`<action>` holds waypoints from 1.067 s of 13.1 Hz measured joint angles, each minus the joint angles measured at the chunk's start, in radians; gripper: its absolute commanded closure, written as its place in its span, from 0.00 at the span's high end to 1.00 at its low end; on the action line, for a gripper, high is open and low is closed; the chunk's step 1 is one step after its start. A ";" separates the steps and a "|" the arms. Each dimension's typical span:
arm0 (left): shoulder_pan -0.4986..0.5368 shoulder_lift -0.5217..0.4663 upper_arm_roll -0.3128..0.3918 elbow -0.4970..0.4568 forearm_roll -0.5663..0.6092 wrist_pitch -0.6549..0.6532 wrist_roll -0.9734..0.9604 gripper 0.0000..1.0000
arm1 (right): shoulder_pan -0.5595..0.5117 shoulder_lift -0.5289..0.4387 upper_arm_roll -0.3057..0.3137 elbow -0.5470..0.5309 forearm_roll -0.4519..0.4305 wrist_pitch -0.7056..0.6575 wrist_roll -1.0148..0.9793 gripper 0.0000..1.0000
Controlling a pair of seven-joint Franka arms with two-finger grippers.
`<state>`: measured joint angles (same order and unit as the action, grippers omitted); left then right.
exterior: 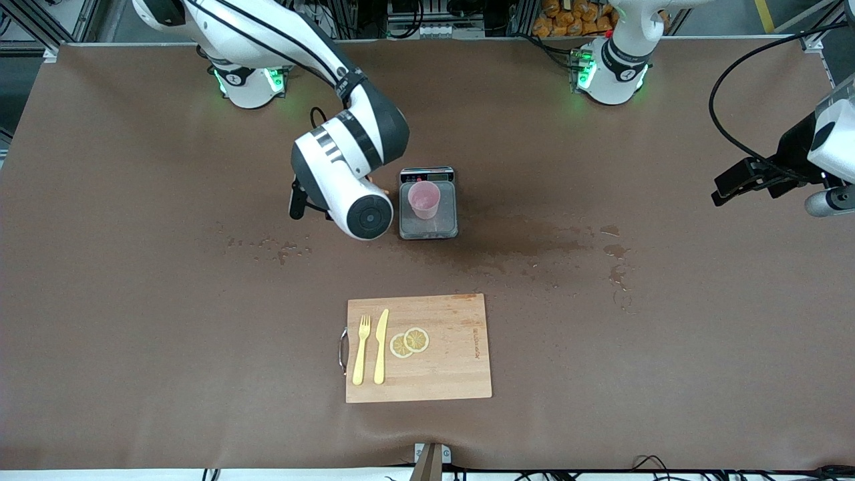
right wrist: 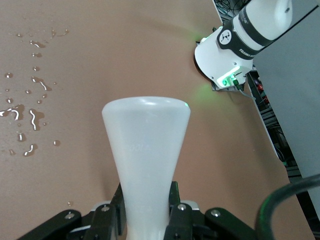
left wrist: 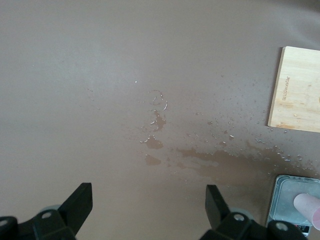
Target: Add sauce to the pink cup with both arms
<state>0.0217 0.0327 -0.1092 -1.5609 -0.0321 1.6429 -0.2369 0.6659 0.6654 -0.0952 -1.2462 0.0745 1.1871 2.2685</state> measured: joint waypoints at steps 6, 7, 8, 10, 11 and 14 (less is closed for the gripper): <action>0.000 0.000 0.000 0.000 0.000 0.000 0.000 1.00 | -0.132 -0.030 -0.003 0.013 0.015 0.001 -0.218 0.28; 0.000 0.000 0.000 0.000 0.000 0.000 0.000 1.00 | -0.158 -0.044 -0.005 0.014 0.025 0.000 -0.269 0.28; 0.000 0.000 0.000 0.000 0.000 0.000 0.000 1.00 | -0.191 -0.061 -0.007 0.016 0.048 -0.001 -0.325 0.28; 0.001 0.000 0.000 0.000 0.000 0.001 0.000 1.00 | -0.287 -0.100 -0.010 0.018 0.118 -0.016 -0.443 0.28; 0.001 0.000 0.001 -0.001 0.000 0.001 0.000 1.00 | -0.340 -0.116 -0.010 0.018 0.147 -0.034 -0.503 0.28; 0.001 0.000 0.001 -0.001 0.000 0.001 0.000 1.00 | -0.448 -0.134 -0.009 0.017 0.180 -0.066 -0.646 0.29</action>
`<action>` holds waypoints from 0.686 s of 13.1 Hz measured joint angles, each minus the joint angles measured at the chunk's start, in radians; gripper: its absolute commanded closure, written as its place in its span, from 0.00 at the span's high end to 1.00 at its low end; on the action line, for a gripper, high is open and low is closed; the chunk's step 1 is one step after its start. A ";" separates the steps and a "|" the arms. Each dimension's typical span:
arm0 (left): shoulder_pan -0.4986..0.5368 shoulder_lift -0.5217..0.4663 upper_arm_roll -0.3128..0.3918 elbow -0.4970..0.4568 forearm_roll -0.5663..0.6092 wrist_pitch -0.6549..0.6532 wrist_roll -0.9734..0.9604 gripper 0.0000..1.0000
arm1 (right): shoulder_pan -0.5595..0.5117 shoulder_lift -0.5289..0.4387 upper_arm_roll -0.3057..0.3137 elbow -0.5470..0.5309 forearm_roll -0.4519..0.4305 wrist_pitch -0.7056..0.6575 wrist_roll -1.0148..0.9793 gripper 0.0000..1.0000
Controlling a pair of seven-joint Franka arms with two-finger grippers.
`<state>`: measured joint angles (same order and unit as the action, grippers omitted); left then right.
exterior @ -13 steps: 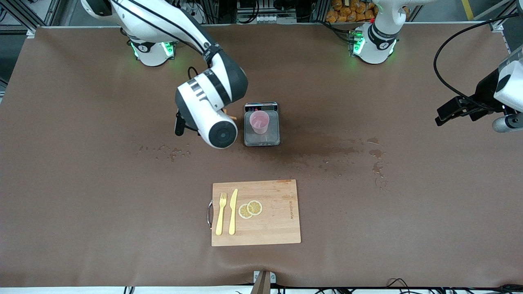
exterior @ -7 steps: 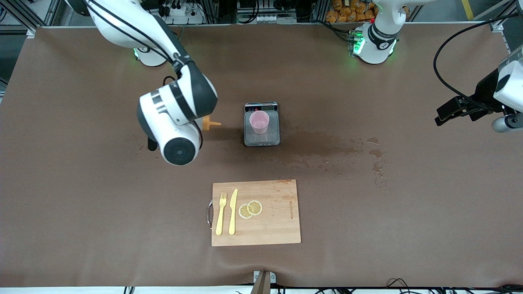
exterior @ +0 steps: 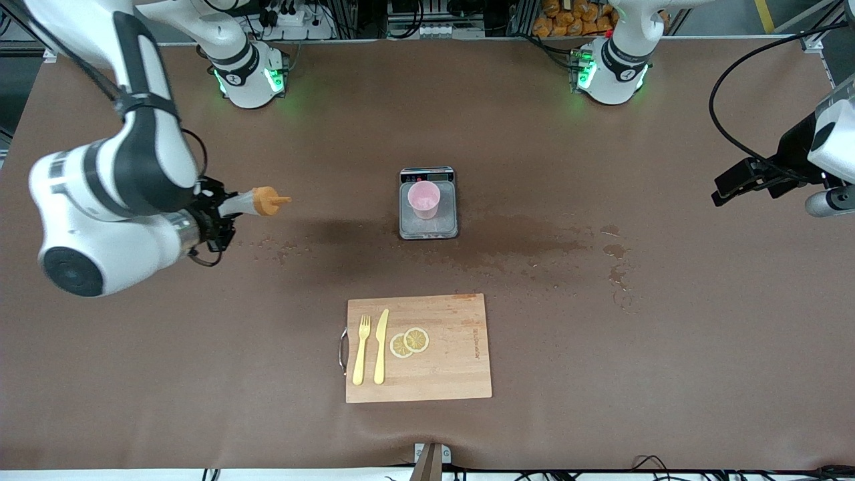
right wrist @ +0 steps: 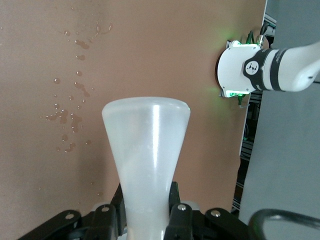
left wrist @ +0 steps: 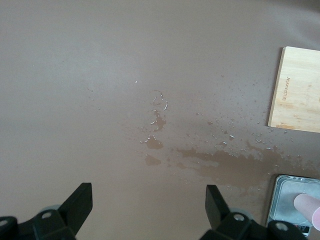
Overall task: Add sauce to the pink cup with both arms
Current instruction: 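Carry the bottle with the right gripper back toward its starting spot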
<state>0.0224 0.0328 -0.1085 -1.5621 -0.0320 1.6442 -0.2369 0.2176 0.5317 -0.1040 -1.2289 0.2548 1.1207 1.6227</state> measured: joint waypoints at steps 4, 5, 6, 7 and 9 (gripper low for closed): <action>0.000 0.000 0.000 0.000 0.000 0.001 0.000 1.00 | -0.088 0.000 0.000 -0.005 0.103 -0.031 -0.133 0.30; 0.000 0.000 0.000 -0.001 0.000 0.001 0.000 1.00 | -0.123 0.000 0.000 -0.006 0.120 -0.043 -0.183 0.30; 0.000 0.001 0.000 -0.002 0.000 0.002 0.000 1.00 | -0.163 0.000 0.000 -0.009 0.135 -0.054 -0.244 0.30; 0.000 0.002 0.000 -0.004 0.000 0.004 0.000 1.00 | -0.206 0.000 0.000 -0.015 0.159 -0.064 -0.299 0.30; 0.000 0.003 0.000 -0.007 0.000 0.006 0.000 1.00 | -0.291 0.004 0.000 -0.028 0.214 -0.079 -0.405 0.30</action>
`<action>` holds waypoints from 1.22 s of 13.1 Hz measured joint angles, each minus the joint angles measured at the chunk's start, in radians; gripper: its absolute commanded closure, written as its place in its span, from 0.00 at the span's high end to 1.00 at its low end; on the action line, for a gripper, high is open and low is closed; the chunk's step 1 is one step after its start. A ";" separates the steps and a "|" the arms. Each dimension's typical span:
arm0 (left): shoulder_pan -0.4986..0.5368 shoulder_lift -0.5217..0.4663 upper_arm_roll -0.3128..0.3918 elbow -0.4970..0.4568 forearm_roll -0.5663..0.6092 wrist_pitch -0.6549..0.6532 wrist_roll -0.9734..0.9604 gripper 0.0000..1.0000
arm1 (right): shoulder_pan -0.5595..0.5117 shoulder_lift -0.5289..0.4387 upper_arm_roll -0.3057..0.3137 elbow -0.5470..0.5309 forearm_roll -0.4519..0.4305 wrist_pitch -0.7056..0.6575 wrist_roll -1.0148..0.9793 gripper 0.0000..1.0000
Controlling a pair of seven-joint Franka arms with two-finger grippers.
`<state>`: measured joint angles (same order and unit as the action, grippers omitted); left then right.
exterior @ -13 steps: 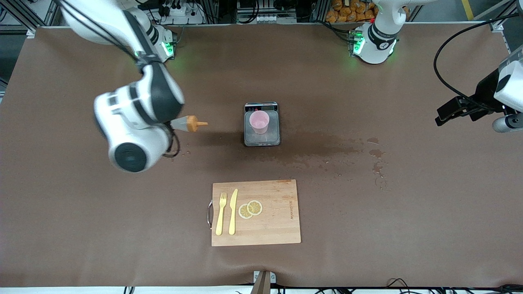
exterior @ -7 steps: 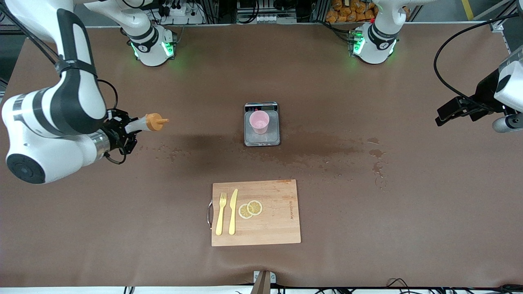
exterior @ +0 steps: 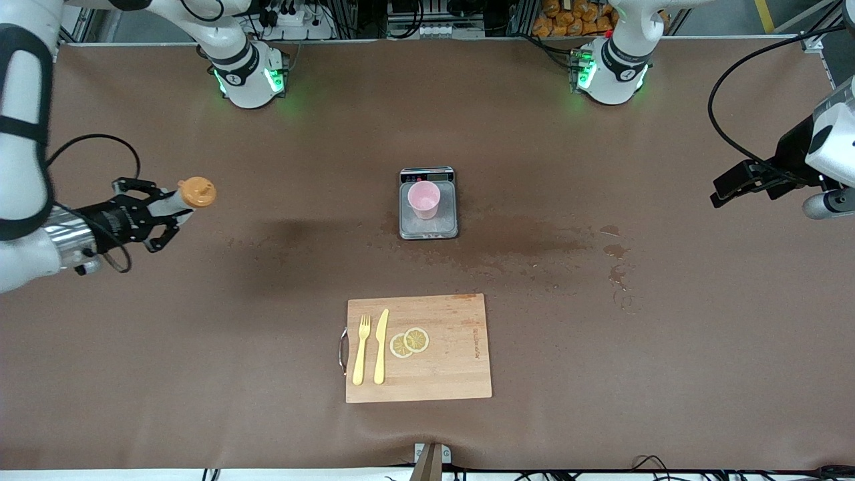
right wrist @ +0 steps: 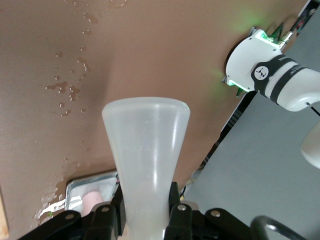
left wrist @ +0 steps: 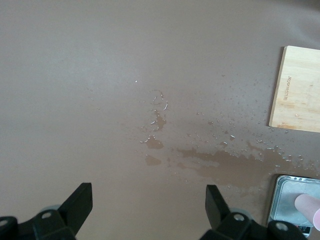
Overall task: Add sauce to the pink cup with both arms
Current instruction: 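Carry the bottle with the right gripper back toward its starting spot, then lower the bottle upright onto the table and open the right gripper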
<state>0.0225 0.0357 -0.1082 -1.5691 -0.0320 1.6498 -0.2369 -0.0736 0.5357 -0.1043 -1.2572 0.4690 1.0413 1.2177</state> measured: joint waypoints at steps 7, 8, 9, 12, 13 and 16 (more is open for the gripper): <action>0.000 0.004 0.000 -0.003 0.000 0.002 0.000 1.00 | -0.227 0.113 0.000 -0.023 0.181 -0.057 -0.307 0.33; 0.000 0.004 0.000 -0.003 0.000 0.003 0.000 1.00 | -0.255 0.140 0.000 -0.023 0.188 -0.057 -0.359 0.33; 0.000 0.004 0.000 -0.003 0.000 0.003 0.000 1.00 | -0.277 0.169 0.000 -0.024 0.202 -0.058 -0.404 0.33; 0.000 0.004 0.000 -0.003 0.000 0.003 0.000 1.00 | -0.322 0.255 0.000 -0.025 0.263 -0.056 -0.495 0.33; 0.000 0.004 0.000 -0.003 0.000 0.004 0.000 1.00 | -0.337 0.286 0.000 -0.025 0.279 -0.054 -0.536 0.33; 0.000 0.004 0.000 -0.003 0.000 0.004 0.000 1.00 | -0.382 0.386 0.000 -0.027 0.300 -0.052 -0.643 0.37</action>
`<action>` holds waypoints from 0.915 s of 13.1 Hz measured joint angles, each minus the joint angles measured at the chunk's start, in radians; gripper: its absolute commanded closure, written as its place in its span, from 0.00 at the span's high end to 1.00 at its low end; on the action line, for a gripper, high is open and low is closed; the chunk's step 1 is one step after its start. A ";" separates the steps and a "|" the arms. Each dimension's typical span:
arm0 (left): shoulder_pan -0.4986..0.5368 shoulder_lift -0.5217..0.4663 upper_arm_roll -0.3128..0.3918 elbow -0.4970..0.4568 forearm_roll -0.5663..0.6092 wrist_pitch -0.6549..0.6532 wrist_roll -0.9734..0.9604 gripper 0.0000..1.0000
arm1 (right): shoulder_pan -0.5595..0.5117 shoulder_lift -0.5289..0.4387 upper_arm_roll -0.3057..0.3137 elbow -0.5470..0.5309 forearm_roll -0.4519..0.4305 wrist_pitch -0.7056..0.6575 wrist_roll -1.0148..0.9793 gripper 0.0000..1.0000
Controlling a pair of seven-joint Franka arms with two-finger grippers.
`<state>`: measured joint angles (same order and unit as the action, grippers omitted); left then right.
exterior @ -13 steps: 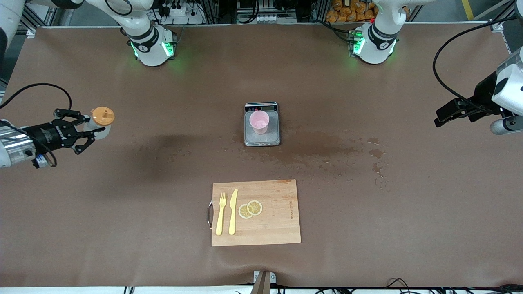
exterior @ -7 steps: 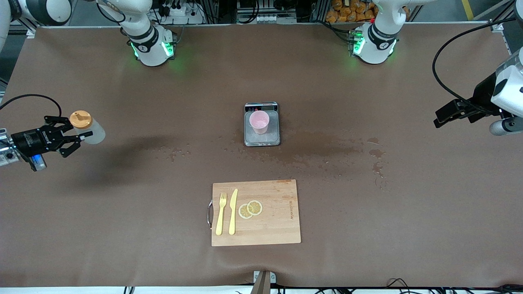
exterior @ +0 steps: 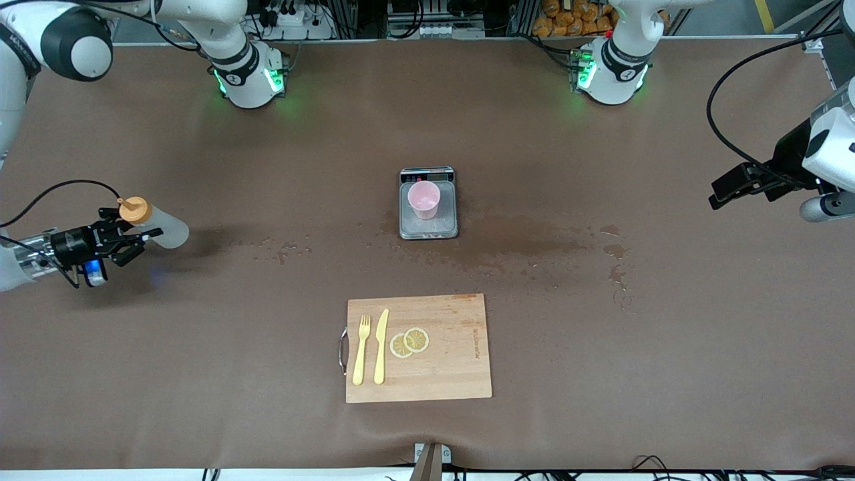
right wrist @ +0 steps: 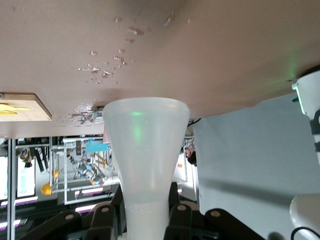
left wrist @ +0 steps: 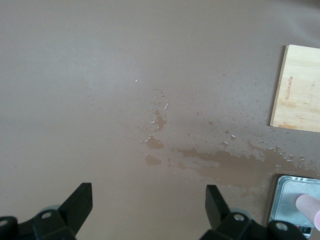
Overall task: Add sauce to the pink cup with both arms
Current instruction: 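Lower the bottle upright onto the table and open the right gripper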
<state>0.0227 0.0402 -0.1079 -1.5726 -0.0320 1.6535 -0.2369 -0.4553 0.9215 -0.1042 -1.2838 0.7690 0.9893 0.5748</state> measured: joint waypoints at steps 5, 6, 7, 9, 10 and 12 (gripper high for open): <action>0.000 0.000 0.000 0.000 0.000 0.000 0.000 1.00 | -0.018 0.085 0.000 0.001 0.011 0.031 -0.056 0.39; 0.000 0.000 0.000 -0.001 0.000 0.000 0.000 1.00 | -0.018 0.091 0.001 0.001 0.011 0.037 -0.059 0.41; 0.000 0.000 0.000 -0.001 0.000 0.000 0.000 1.00 | -0.018 0.099 0.001 0.001 0.012 0.047 -0.071 0.41; 0.000 0.002 0.000 -0.001 0.000 0.000 0.000 1.00 | -0.018 0.121 0.001 -0.002 0.012 0.057 -0.094 0.41; 0.000 0.004 0.000 -0.001 0.000 0.000 0.000 1.00 | -0.018 0.131 0.001 -0.004 0.012 0.063 -0.097 0.41; 0.000 0.007 0.000 -0.001 0.000 0.000 0.000 1.00 | -0.018 0.139 0.004 -0.011 0.012 0.074 -0.099 0.53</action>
<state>0.0228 0.0472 -0.1076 -1.5741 -0.0320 1.6535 -0.2369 -0.4732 1.0607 -0.1001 -1.2950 0.7805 1.0631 0.4755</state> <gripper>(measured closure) 0.000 0.577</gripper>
